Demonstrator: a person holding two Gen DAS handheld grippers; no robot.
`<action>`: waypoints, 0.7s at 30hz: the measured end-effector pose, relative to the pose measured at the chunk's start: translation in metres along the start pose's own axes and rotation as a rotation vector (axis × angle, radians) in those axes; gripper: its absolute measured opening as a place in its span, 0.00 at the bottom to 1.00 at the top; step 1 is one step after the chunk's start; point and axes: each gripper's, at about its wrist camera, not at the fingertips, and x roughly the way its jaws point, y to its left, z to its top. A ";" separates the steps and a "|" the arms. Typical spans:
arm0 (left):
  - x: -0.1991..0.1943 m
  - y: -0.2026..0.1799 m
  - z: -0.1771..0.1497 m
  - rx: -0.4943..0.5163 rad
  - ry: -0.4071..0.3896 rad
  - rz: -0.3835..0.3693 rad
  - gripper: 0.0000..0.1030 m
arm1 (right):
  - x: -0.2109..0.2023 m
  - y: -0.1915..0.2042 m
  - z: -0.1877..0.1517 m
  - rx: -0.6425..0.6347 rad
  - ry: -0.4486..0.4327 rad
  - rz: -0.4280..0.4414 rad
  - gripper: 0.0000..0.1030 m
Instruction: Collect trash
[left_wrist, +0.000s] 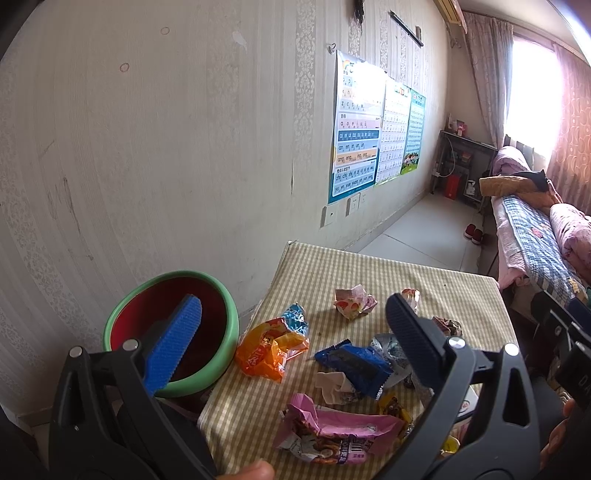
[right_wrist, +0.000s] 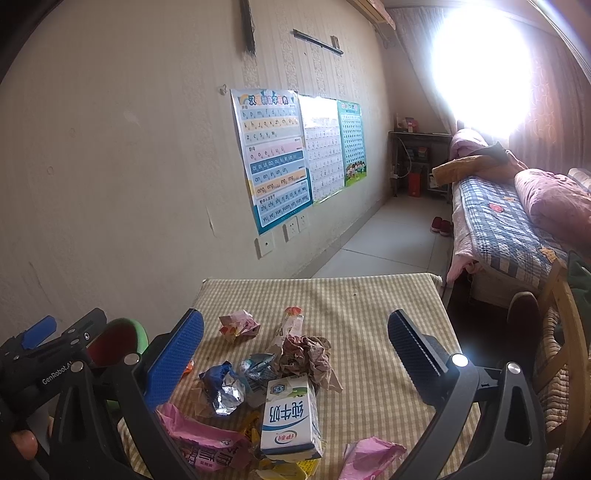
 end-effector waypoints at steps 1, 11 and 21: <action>0.001 0.001 0.000 0.000 0.001 0.000 0.95 | 0.000 0.000 0.000 0.005 0.000 0.003 0.93; 0.003 0.002 -0.004 0.007 0.006 0.004 0.95 | 0.000 -0.002 0.000 0.018 0.007 0.007 0.93; 0.006 0.005 -0.003 0.000 0.020 0.011 0.95 | -0.002 -0.004 -0.001 0.020 0.014 0.008 0.93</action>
